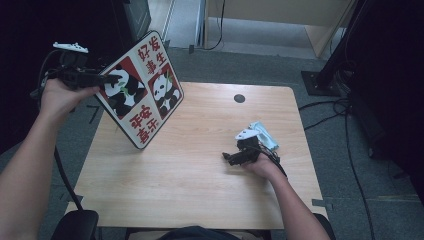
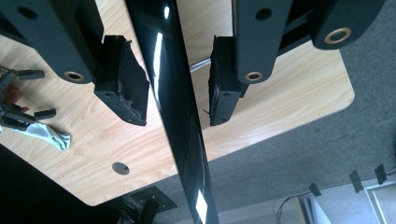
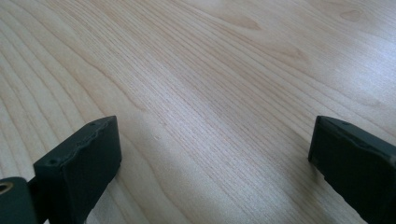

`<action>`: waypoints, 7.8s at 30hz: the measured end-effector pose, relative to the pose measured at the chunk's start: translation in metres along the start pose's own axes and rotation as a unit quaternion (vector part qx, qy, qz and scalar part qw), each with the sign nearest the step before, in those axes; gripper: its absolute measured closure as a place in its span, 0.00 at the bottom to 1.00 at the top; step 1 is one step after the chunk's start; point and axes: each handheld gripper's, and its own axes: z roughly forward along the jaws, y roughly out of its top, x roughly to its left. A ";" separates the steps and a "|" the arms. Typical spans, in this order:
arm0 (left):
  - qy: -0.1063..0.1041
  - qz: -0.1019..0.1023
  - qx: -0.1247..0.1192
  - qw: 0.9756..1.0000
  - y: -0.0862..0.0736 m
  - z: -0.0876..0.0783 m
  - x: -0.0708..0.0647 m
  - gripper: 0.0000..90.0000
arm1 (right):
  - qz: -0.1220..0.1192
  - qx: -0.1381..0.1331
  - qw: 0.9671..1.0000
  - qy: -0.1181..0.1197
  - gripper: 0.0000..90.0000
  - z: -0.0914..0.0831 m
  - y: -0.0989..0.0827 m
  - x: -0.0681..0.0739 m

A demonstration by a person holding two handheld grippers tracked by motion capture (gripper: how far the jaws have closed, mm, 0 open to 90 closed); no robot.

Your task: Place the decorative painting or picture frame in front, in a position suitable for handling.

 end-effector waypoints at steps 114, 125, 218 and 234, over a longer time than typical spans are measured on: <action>-0.127 0.126 0.196 0.964 0.096 0.050 -0.149 0.88 | 0.001 0.001 1.000 -0.003 0.03 -0.003 -0.002 0.001; -0.138 0.130 0.207 0.960 0.087 0.061 -0.166 0.88 | 0.002 0.001 1.000 -0.003 0.03 -0.003 -0.002 0.001; -0.136 0.112 0.085 0.981 0.028 0.013 -0.115 0.46 | -0.003 0.000 1.000 0.004 0.04 -0.004 -0.003 0.001; -0.137 0.086 0.038 0.986 -0.023 0.006 -0.100 0.42 | 0.022 0.002 0.999 -0.024 0.02 -0.006 -0.006 0.006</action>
